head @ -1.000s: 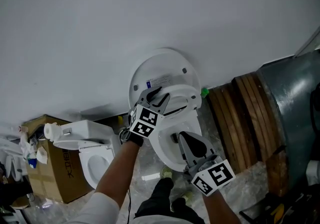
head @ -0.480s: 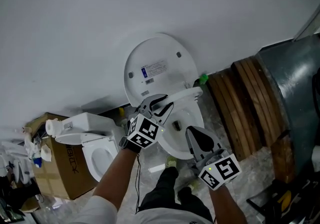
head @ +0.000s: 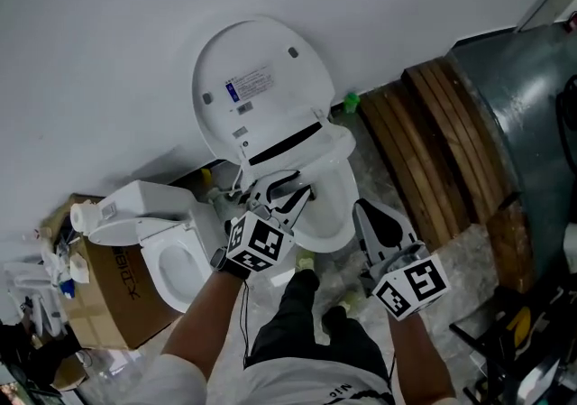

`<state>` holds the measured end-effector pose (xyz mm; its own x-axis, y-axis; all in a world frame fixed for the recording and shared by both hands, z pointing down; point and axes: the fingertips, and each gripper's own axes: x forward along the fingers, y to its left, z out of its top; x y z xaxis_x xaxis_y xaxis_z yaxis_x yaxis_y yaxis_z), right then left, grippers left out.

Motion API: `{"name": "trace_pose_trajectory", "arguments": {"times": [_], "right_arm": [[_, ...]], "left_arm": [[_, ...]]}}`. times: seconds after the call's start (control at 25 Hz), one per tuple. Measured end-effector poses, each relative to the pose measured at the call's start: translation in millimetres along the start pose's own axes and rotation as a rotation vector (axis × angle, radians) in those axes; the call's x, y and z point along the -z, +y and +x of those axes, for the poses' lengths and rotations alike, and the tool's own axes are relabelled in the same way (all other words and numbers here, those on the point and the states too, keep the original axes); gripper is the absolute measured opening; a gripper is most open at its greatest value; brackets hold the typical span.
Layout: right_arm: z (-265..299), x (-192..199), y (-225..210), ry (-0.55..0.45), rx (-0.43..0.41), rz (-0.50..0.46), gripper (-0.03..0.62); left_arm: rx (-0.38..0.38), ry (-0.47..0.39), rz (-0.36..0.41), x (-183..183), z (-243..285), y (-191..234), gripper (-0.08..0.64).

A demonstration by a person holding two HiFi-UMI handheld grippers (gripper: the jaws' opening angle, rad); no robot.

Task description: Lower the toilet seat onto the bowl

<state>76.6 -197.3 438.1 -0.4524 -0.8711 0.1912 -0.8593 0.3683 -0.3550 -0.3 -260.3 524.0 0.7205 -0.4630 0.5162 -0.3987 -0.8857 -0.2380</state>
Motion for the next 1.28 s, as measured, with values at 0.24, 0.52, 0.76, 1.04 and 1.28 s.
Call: {"name": "trace_pose_trajectory", "arguments": {"times": [0.24, 0.52, 0.76, 1.04, 1.28], "right_arm": [[-31, 29, -20, 0.009, 0.048, 0.031, 0.015], [-48, 68, -44, 0.035, 0.111, 0.034, 0.015], [-55, 103, -70, 0.044, 0.162, 0.034, 0.015], [-57, 149, -88, 0.058, 0.183, 0.063, 0.015], [-56, 199, -101, 0.082, 0.185, 0.089, 0.015]], "left_arm": [[0.083, 0.027, -0.027, 22, 7, -75, 0.133], [0.11, 0.011, -0.049, 53, 16, -138, 0.133], [0.166, 0.01, -0.105, 84, 34, -187, 0.127], [0.244, 0.041, -0.17, 134, 61, -240, 0.097], [0.295, 0.071, -0.17, 177, 87, -278, 0.082]]}}
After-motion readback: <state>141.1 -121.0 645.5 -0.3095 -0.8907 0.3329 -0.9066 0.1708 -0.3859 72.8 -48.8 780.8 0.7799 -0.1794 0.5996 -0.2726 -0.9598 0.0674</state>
